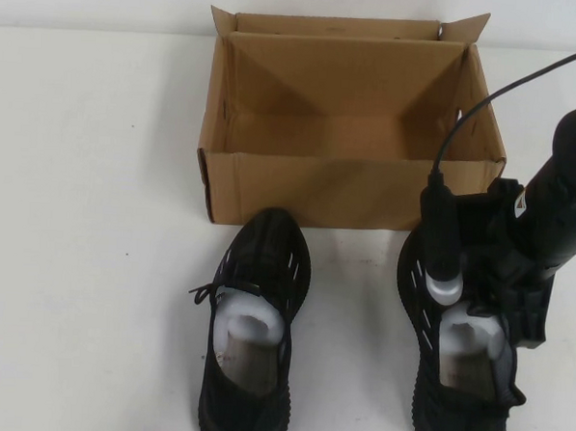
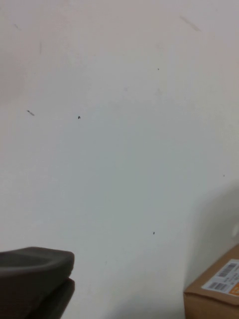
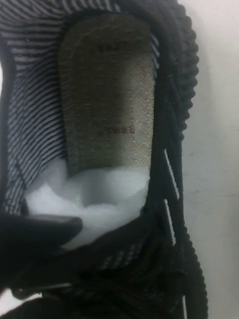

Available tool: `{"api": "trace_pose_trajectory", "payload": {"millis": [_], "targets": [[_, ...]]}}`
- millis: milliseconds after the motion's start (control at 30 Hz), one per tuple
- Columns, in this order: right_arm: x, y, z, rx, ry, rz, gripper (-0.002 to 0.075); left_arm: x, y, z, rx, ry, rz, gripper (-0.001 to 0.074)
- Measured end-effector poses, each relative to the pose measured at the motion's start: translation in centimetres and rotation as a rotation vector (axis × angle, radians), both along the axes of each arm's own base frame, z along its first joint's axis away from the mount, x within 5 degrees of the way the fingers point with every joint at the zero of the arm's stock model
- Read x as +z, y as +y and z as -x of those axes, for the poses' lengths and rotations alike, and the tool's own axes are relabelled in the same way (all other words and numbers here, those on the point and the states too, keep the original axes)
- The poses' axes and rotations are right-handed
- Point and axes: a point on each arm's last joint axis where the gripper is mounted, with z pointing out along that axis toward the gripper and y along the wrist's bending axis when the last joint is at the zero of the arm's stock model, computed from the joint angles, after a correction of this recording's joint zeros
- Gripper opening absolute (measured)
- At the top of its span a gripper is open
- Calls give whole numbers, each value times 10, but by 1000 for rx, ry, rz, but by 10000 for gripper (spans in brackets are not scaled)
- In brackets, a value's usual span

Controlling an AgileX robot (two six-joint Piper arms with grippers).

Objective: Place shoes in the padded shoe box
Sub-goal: Pick up the shoe from the table

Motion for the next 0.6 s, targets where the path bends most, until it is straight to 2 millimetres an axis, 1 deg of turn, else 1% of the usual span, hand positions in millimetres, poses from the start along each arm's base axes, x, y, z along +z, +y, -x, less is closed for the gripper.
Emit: {"api": "trace_pose_trajectory", "payload": {"millis": [133, 333, 367, 433, 467, 600], "targets": [[0, 0, 0, -2, 2, -5, 191, 0, 0, 0, 0, 0, 0, -4], [0, 0, 0, -38, 8, -12, 159, 0, 0, 0, 0, 0, 0, -4], [0, 0, 0, -50, 10, -15, 142, 0, 0, 0, 0, 0, 0, -4], [0, 0, 0, -88, 17, -21, 69, 0, 0, 0, 0, 0, 0, -4], [0, 0, 1, -105, 22, -24, 45, 0, 0, 0, 0, 0, 0, -4], [3, 4, 4, -170, 20, -29, 24, 0, 0, 0, 0, 0, 0, -4]]}}
